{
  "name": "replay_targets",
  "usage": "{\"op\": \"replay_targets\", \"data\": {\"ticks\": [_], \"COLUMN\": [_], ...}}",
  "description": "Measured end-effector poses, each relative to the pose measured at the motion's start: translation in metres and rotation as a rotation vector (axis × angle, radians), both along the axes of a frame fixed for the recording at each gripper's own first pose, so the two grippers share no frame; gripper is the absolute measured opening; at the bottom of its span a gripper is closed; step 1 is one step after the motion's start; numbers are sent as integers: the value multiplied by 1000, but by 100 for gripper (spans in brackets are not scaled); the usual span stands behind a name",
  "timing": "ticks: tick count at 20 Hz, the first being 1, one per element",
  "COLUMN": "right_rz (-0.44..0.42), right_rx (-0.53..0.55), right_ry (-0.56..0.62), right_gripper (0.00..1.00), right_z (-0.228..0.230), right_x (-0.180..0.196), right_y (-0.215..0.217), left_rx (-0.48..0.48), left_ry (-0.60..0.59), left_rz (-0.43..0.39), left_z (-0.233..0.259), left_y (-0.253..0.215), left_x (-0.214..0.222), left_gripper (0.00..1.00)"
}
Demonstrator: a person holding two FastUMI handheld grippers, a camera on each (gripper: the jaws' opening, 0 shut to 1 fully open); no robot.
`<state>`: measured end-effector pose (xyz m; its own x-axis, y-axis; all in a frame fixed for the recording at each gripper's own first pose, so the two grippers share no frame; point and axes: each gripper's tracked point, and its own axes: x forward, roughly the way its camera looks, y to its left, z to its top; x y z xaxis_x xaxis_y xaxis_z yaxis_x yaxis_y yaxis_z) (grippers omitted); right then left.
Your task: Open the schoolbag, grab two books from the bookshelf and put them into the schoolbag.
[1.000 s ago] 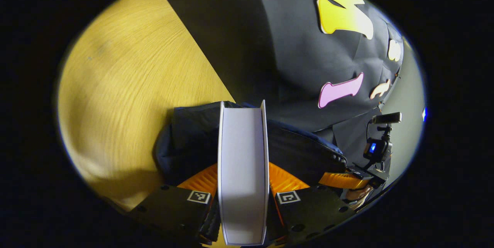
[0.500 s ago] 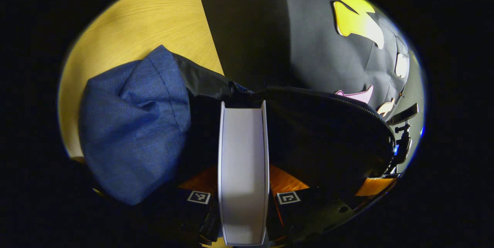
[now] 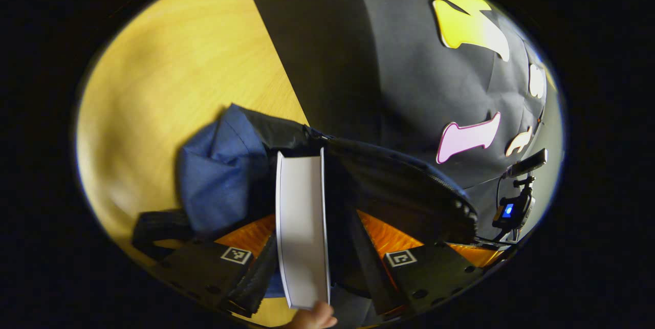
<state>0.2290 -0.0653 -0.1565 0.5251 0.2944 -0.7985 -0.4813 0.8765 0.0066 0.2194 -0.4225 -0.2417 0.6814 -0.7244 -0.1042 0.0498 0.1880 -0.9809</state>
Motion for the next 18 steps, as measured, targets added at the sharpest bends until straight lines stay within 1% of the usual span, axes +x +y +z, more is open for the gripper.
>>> {"op": "replay_targets", "data": {"ticks": [1,2,3,4,5,8,10,13,15,18], "right_rz": [-10,-17,-25,-37,-51,-108,-130,-146,-153,-160], "right_rx": [11,17,19,12,17,46,49,39,30,26], "right_ry": [5,5,0,1,8,18,9,0,4,-1], "right_gripper": [5,5,1,1,0,1,1,1,1,1], "right_z": [-1,-1,-1,-3,-3,-4,-3,-6,-11,-15], "right_x": [0,-1,0,0,-1,0,-2,-6,-8,-9], "right_y": [0,0,-1,-3,-4,-7,-9,-8,-7,-4], "left_rx": [32,52,72,111,157,314,389,493,597,781], "left_ry": [-2,-7,-23,-46,-80,-190,-260,-348,-411,-472], "left_rz": [-1,-9,-9,-12,-6,15,22,57,91,131], "left_z": [4,11,20,31,43,81,110,148,170,190], "left_y": [13,26,40,50,66,112,145,195,232,279], "left_x": [-7,-16,-23,-31,-41,-62,-77,-93,-98,-107], "left_gripper": [83,85,86,98,86,86,86,86,86,86]}}
